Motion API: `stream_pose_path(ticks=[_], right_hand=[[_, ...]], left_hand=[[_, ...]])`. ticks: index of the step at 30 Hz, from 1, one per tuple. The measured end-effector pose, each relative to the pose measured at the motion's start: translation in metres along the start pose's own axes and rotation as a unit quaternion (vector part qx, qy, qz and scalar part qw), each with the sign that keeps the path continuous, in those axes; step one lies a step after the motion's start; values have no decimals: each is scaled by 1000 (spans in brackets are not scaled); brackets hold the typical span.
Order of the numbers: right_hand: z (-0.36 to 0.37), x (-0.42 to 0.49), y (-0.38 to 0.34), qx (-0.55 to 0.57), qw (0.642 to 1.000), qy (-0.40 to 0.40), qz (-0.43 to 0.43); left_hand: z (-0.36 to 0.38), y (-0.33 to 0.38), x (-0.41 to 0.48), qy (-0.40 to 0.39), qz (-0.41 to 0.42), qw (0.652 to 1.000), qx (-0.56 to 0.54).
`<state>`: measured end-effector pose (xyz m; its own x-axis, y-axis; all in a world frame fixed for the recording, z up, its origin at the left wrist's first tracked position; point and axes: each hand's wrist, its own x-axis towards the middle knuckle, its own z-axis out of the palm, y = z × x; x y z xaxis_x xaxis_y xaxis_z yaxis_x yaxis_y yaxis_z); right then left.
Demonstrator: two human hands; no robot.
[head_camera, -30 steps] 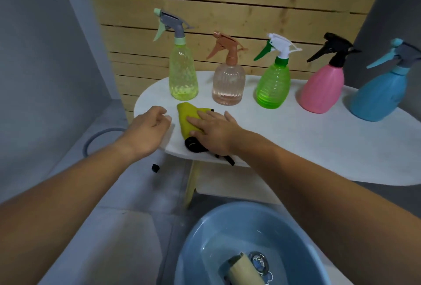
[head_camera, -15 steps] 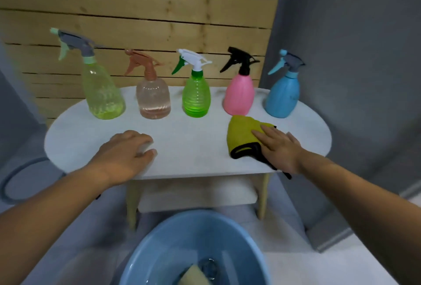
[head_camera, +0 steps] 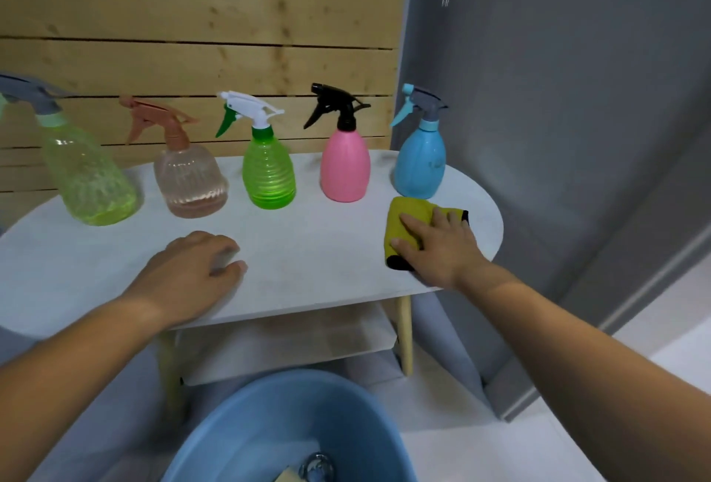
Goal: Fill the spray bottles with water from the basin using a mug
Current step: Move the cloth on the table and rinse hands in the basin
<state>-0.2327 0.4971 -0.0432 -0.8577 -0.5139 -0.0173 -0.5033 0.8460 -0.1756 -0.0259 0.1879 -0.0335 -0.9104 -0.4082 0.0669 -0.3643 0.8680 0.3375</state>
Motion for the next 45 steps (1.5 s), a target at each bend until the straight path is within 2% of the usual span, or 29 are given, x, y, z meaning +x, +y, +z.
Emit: stream_pose_path(ticks=[3, 8, 17, 19, 24, 29, 31, 33, 36, 38, 41, 43, 45], right_hand=[[-2, 7, 21, -30, 999, -12, 0], [-10, 3, 36, -41, 997, -30, 58], [6, -8, -106, 16, 985, -68, -160], [10, -7, -142, 62, 973, -77, -209], [21, -7, -238, 218, 935, -127, -251], [32, 2, -316, 265, 892, -145, -336], [34, 9, -326, 229, 897, -131, -354], [33, 15, -323, 166, 917, -73, -354], [32, 14, -308, 106, 948, 5, -299], [35, 12, -300, 59, 962, 14, -265], [40, 13, -301, 94, 954, -1, -284], [43, 17, -306, 159, 931, -12, -330], [45, 20, -315, 237, 914, -32, -328]], left_hand=[[0, -5, 0, 3, 2, 1000, 3], [-12, -25, -6, 15, -25, 999, -15], [-44, -66, -36, 12, -63, 997, -30], [-51, -76, -41, 23, -67, 997, -43], [-60, -107, -53, 36, -109, 980, -162], [-66, -140, -54, 24, -112, 966, -234], [-68, -150, -54, 11, -110, 958, -265], [-68, -158, -52, 2, -106, 957, -268], [-66, -160, -43, -1, -100, 960, -263], [-66, -156, -38, 1, -95, 959, -265], [-66, -153, -31, -14, -84, 961, -263], [-70, -152, -31, -32, -80, 959, -269], [-76, -156, -34, -38, -75, 964, -252]])
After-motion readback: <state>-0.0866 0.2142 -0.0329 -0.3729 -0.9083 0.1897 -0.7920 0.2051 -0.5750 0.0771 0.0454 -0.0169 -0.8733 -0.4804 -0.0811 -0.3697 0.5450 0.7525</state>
